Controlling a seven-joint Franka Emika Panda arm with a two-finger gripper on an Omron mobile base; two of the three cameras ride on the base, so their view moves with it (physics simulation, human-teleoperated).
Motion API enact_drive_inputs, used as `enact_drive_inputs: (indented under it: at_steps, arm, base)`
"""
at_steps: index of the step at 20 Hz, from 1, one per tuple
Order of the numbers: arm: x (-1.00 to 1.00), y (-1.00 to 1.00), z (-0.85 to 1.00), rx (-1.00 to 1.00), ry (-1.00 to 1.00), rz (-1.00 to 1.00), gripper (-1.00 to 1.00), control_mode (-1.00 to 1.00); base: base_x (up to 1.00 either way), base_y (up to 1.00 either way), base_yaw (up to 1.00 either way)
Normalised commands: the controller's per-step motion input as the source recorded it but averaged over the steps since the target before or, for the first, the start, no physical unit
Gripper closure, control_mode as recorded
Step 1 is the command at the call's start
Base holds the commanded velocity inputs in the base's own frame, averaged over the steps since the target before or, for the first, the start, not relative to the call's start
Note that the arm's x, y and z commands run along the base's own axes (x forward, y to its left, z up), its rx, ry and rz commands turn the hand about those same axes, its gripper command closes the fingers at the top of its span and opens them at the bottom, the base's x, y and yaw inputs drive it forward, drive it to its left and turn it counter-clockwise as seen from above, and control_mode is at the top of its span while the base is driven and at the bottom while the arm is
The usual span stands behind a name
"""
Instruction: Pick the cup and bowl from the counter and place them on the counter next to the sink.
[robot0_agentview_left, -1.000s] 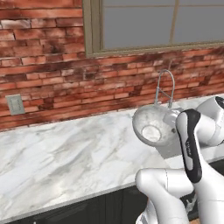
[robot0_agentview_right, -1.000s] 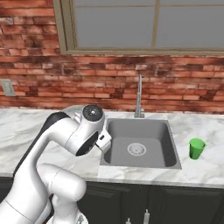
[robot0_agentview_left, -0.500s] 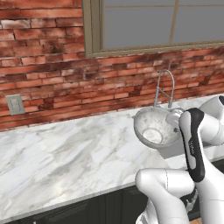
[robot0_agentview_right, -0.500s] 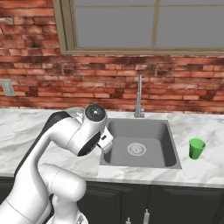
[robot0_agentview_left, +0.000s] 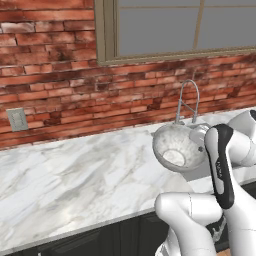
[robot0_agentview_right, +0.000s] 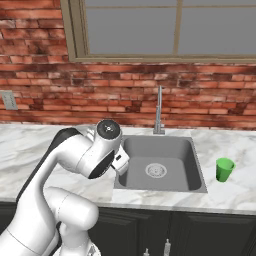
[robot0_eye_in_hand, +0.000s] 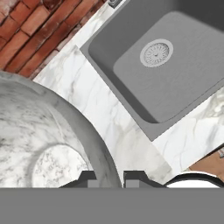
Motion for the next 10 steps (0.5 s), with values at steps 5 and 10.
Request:
enact_drive_inputs:
  at_steps: [5, 10]
  arm:
    - [0.0, 0.0, 0.0, 0.0, 0.0, 0.0, 1.0, -1.0]
    - [0.03, 0.16, 0.0, 0.0, 0.15, -0.05, 1.0, -1.0]
  base:
    - [0.0, 0.0, 0.0]
    - [0.0, 0.0, 0.0]
